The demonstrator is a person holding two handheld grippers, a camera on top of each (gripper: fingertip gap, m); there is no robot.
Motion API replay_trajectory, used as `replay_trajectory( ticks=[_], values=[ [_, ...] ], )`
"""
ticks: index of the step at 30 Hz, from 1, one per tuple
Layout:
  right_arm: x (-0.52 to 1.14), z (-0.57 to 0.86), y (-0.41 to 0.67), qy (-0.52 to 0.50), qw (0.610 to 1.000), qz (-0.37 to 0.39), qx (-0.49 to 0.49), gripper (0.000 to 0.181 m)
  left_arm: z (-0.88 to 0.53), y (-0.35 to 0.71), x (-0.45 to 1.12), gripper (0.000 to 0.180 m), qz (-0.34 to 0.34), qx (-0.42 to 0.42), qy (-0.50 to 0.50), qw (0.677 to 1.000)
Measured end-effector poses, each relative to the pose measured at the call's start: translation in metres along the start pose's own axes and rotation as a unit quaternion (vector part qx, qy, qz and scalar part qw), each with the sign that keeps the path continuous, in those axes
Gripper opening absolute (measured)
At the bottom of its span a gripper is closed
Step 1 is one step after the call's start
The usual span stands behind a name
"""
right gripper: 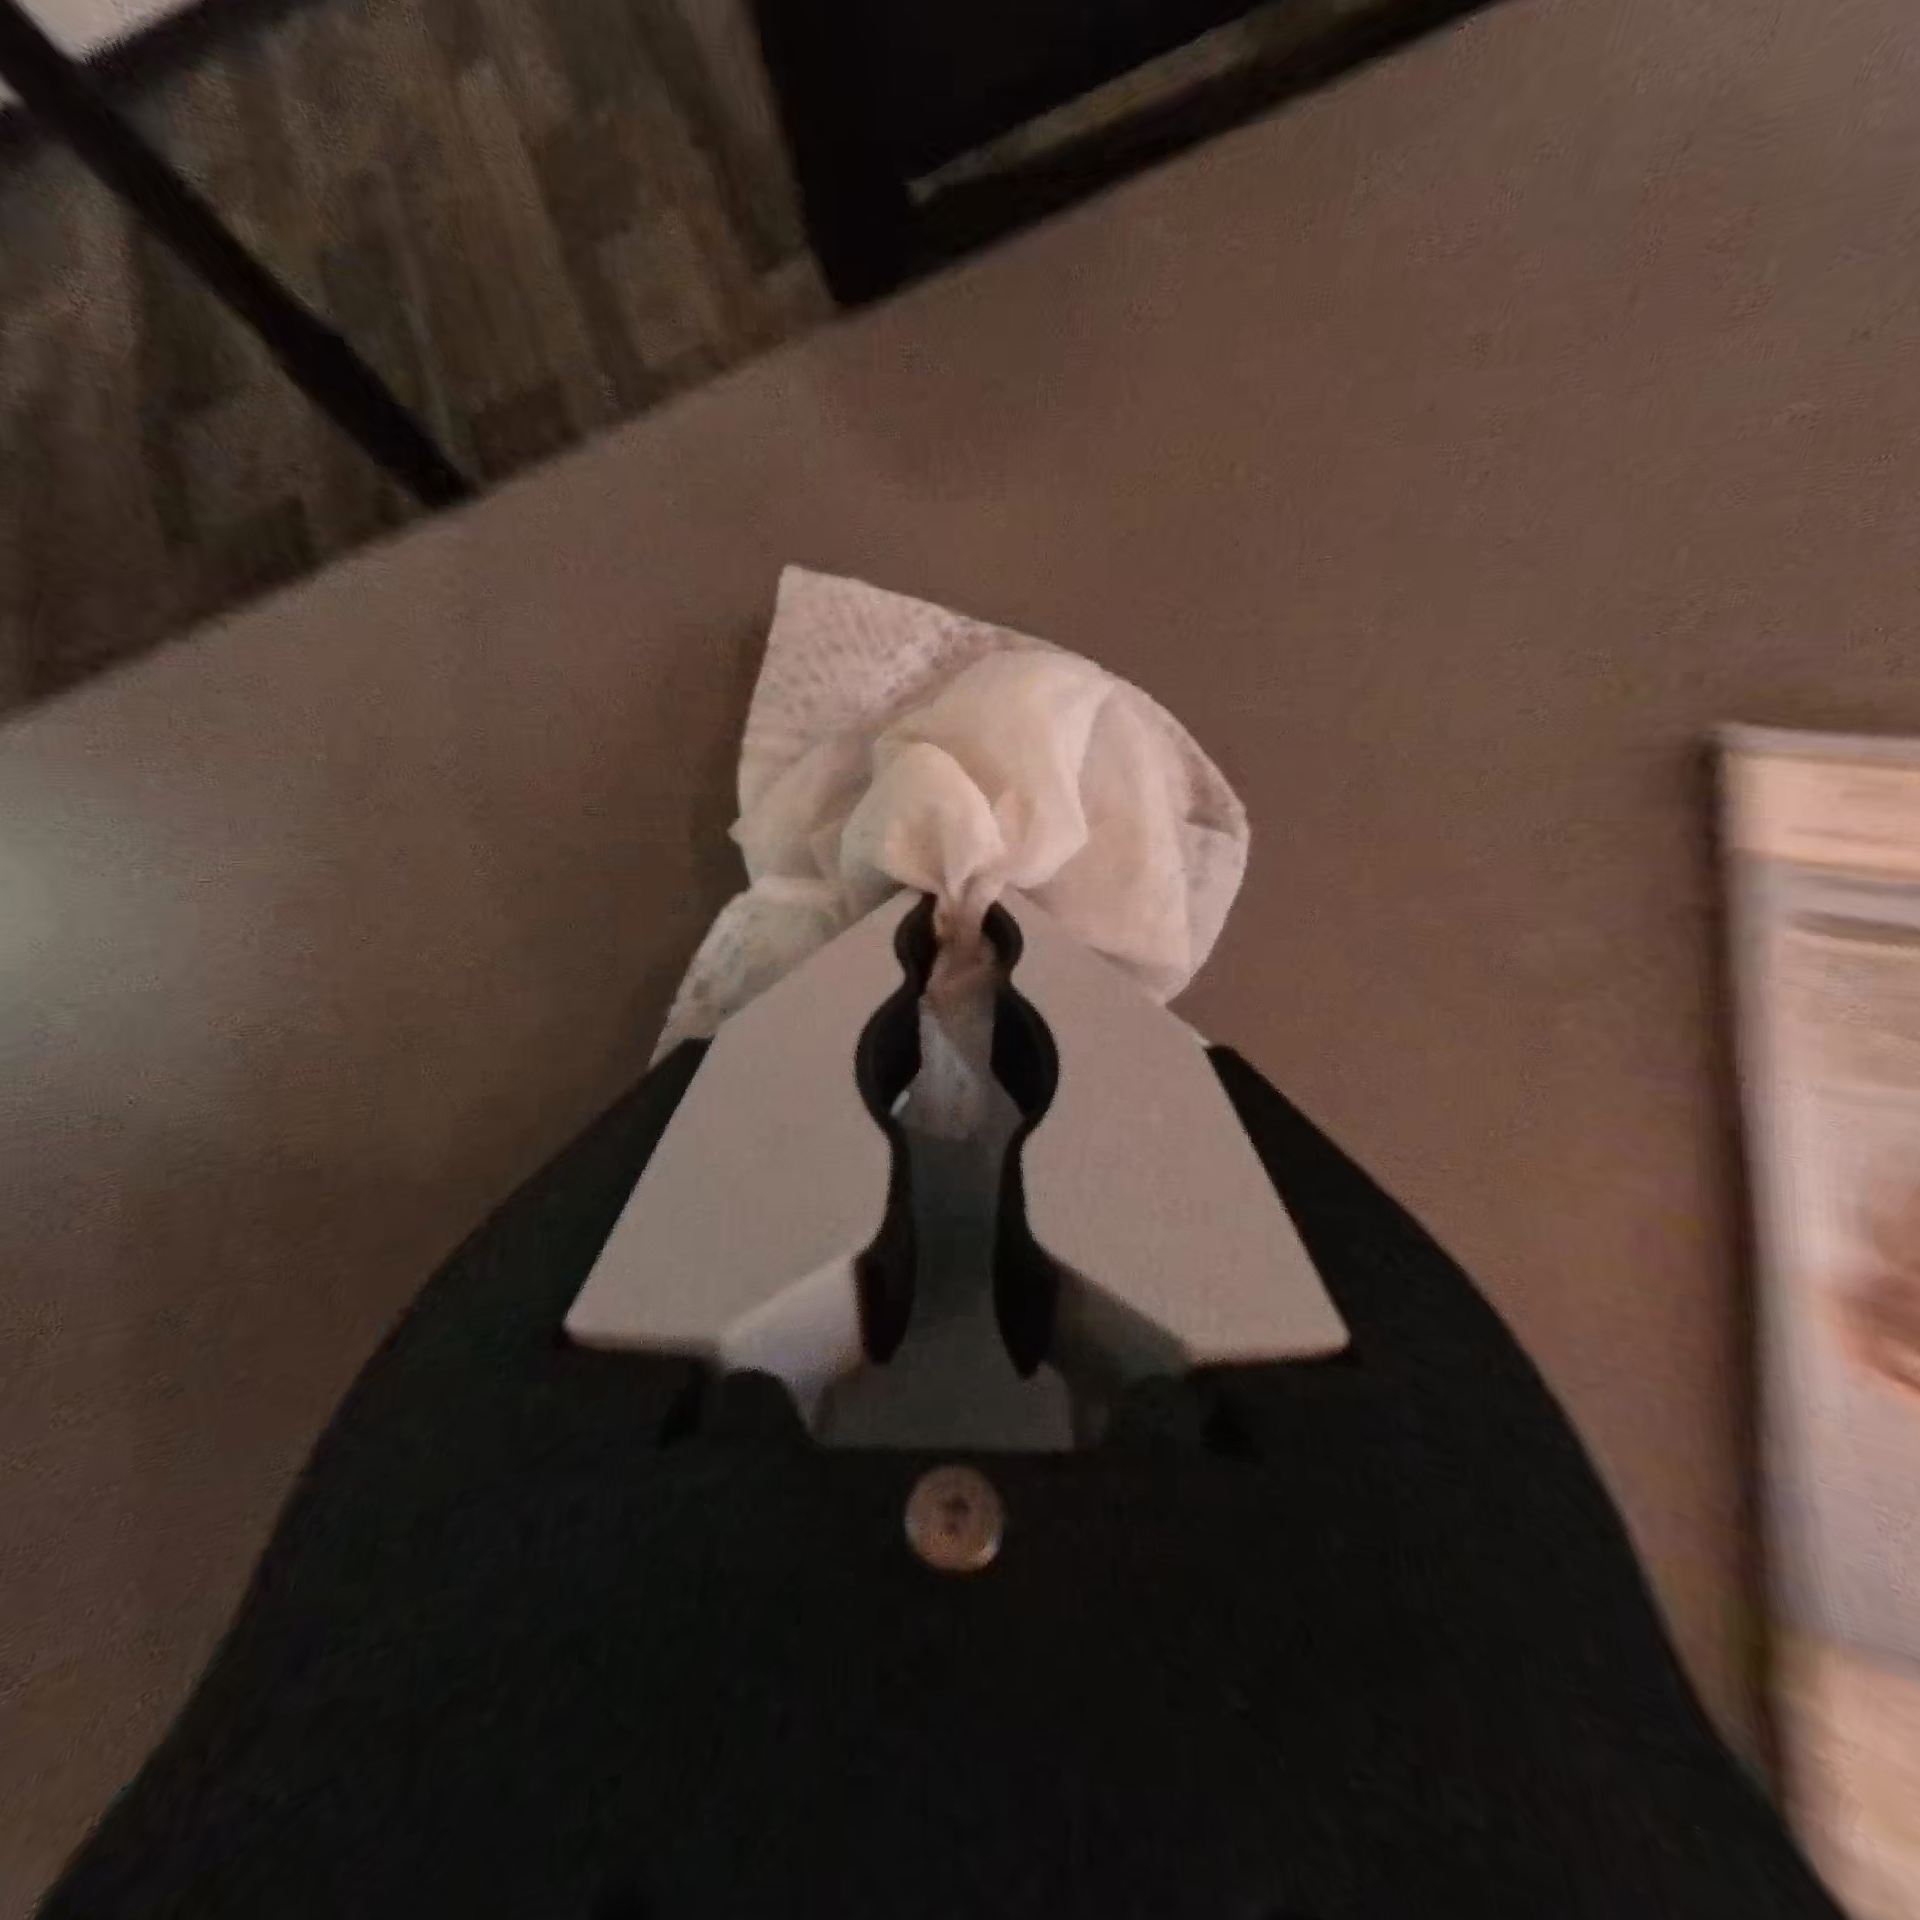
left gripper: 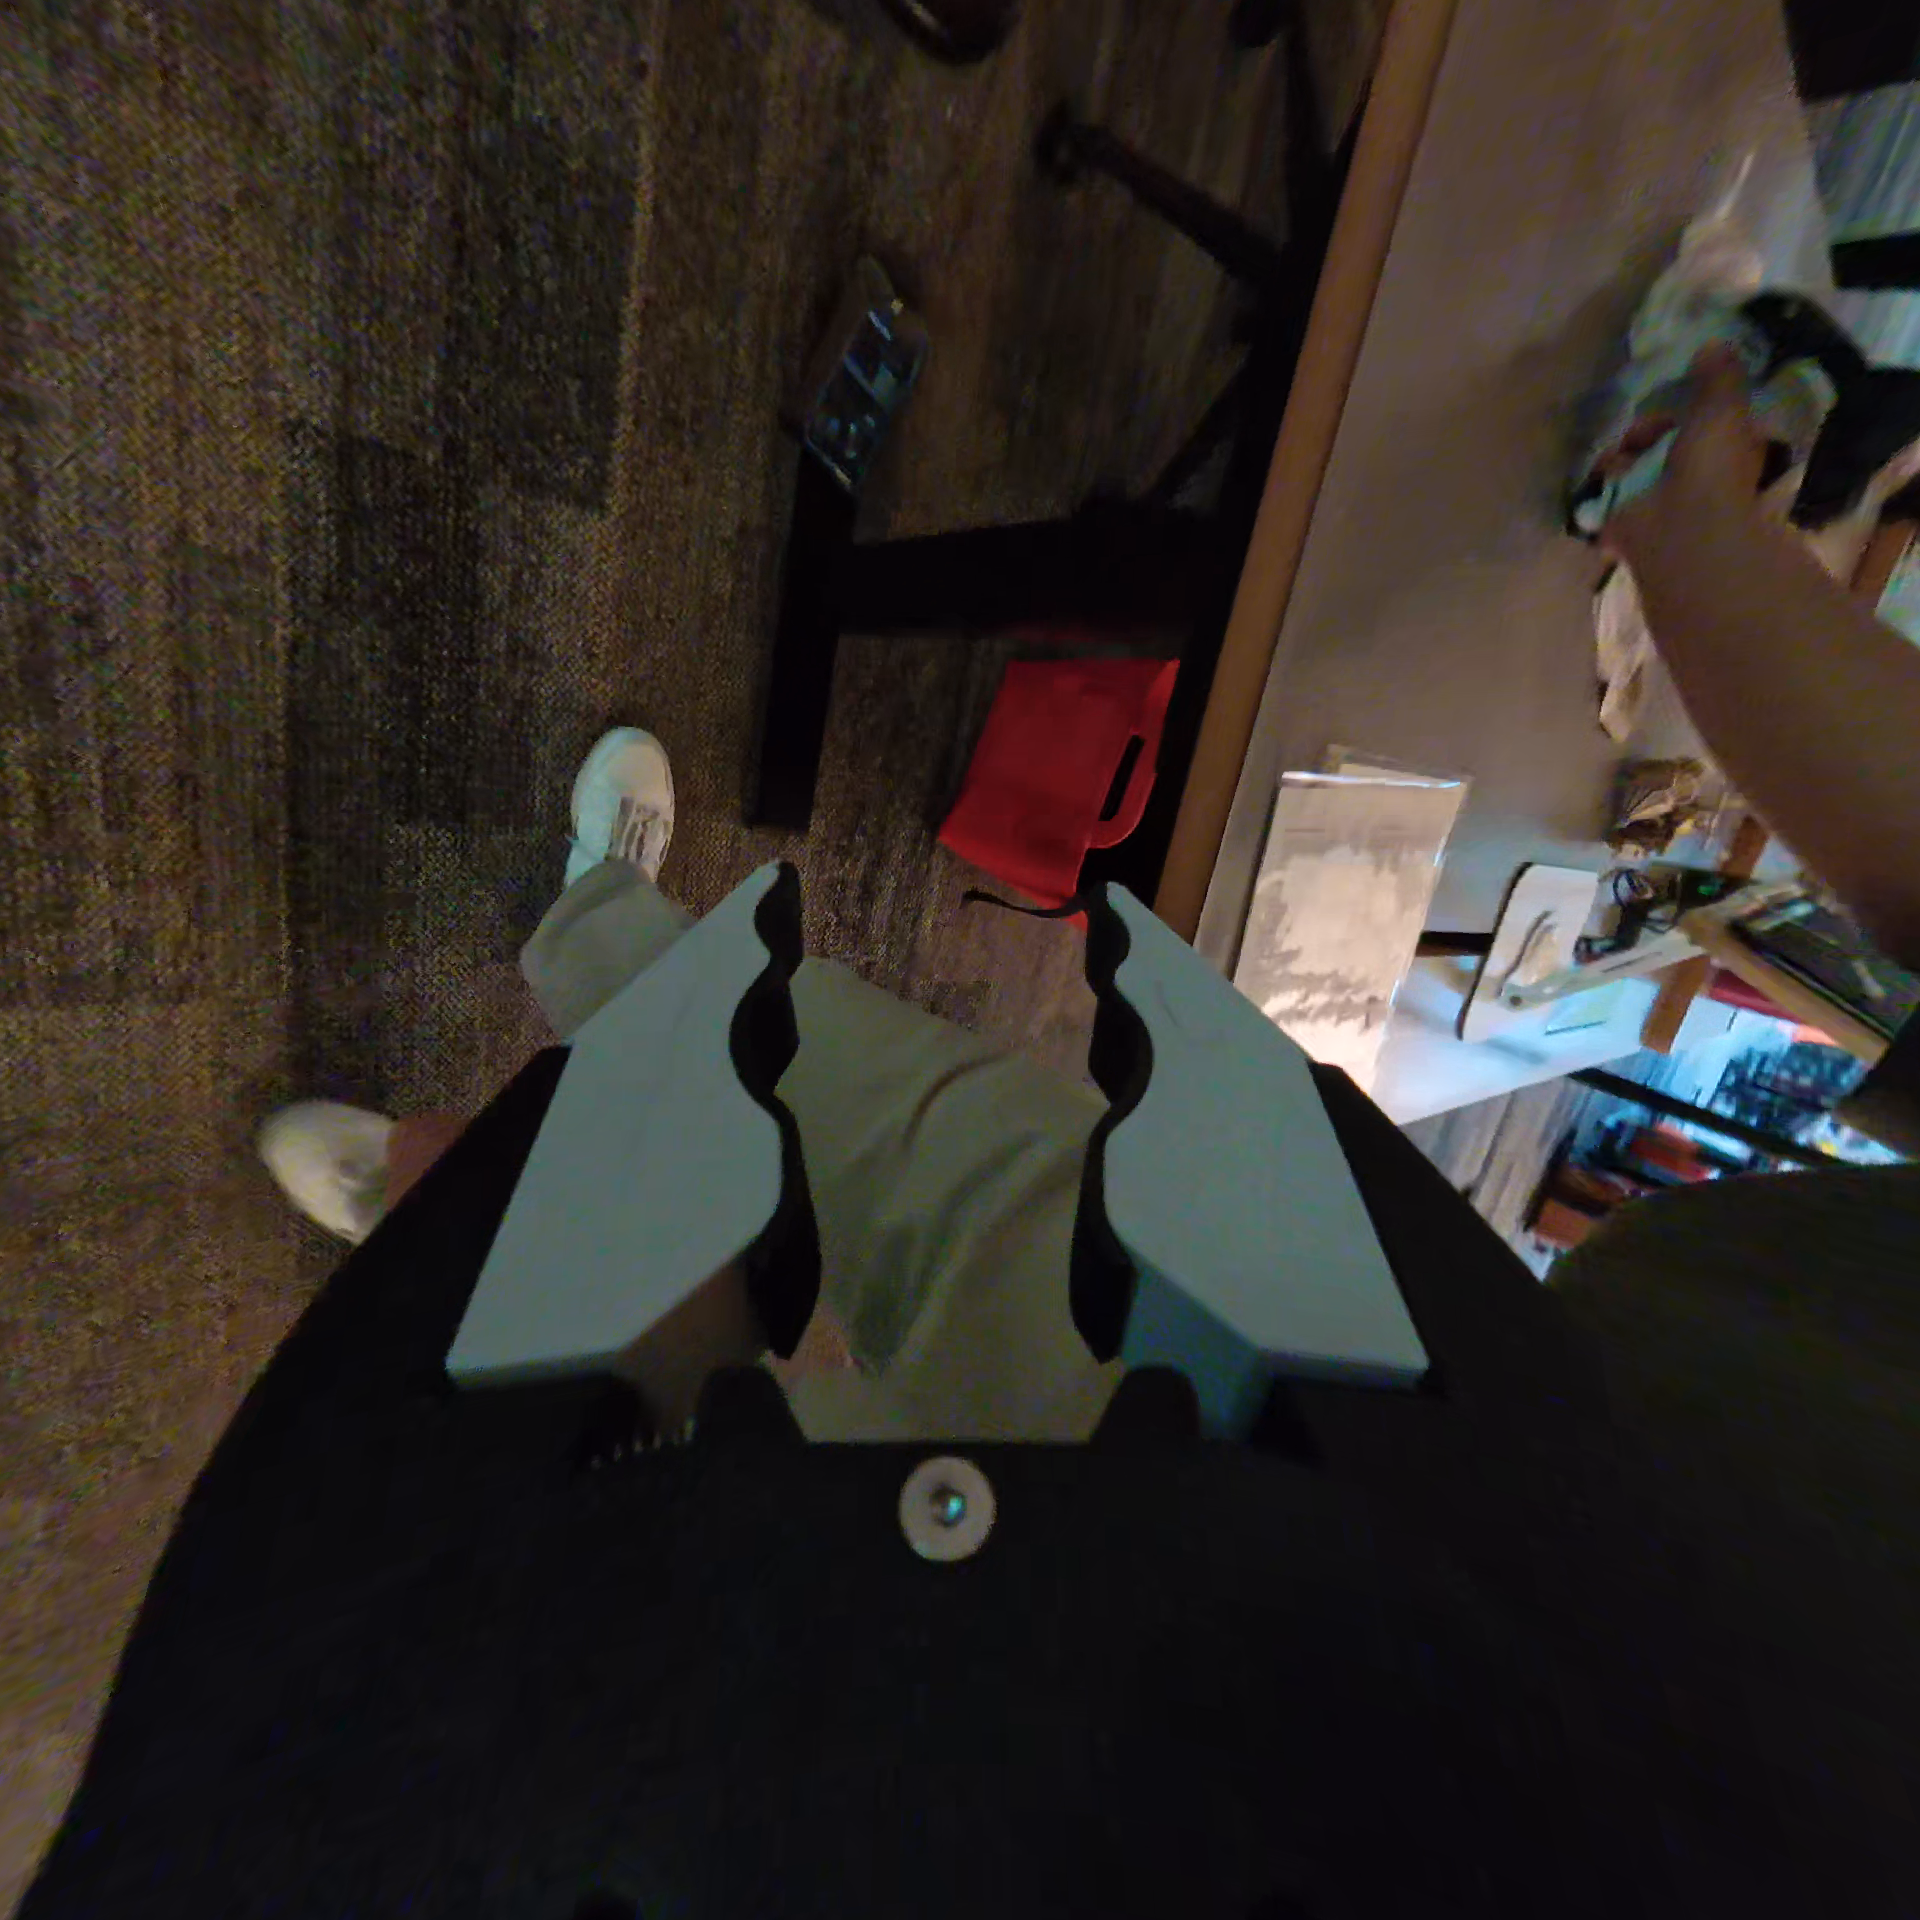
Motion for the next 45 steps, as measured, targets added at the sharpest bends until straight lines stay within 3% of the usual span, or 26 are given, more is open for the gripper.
replay_trajectory(
  ticks=[5, 8, 9, 12, 17, 22, 29, 32, 38, 42, 45],
  values=[
    [0.011, -0.180, -0.033, 0.159, 0.973, -0.040, -0.162, 0.005, 0.015, 0.091, 0.043, 0.050, -0.068, 0.064, -0.016, 0.996],
    [-0.014, -0.237, -0.064, 0.170, 0.946, -0.059, -0.268, 0.006, 0.033, 0.155, 0.059, 0.049, -0.065, 0.107, -0.041, 0.991],
    [-0.021, -0.234, -0.070, 0.157, 0.951, -0.061, -0.261, 0.006, 0.038, 0.176, 0.062, 0.049, -0.063, 0.120, -0.053, 0.989],
    [-0.041, -0.190, -0.078, 0.124, 0.982, -0.087, -0.109, 0.005, 0.048, 0.237, 0.063, 0.049, -0.061, 0.179, -0.074, 0.979],
    [-0.078, -0.141, -0.093, -0.036, 0.994, -0.101, 0.036, 0.005, 0.056, 0.336, 0.079, 0.050, -0.096, 0.332, -0.090, 0.934],
    [-0.054, -0.214, -0.084, -0.041, 0.990, -0.123, -0.055, 0.005, 0.098, 0.427, 0.099, 0.050, -0.124, 0.417, -0.110, 0.894],
    [0.022, -0.247, -0.028, -0.056, 0.997, -0.055, 0.024, 0.005, 0.175, 0.505, 0.157, 0.049, -0.143, 0.466, -0.131, 0.863],
    [0.040, -0.266, -0.013, -0.004, 0.996, -0.086, -0.006, 0.005, 0.209, 0.518, 0.176, 0.049, -0.163, 0.444, -0.147, 0.869],
    [0.025, -0.281, -0.026, 0.061, 0.984, -0.140, -0.089, 0.005, 0.262, 0.531, 0.224, 0.049, -0.212, 0.488, -0.165, 0.831],
    [-0.014, -0.257, -0.054, 0.017, 0.984, -0.159, -0.084, 0.005, 0.294, 0.541, 0.256, 0.046, -0.264, 0.528, -0.192, 0.784],
    [-0.049, -0.225, -0.077, -0.085, 0.983, -0.159, 0.044, 0.005, 0.311, 0.550, 0.281, 0.045, -0.309, 0.565, -0.209, 0.736]
  ],
)
Point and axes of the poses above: each gripper's, where its closed fingertips meet, x out along the fingers, y out of its top, z = x × y across the jaws, the point moved 10 cm from there along -x, back along the fingers, and after that the axes turned 2 degrees about -z, right-handed, at the moved point
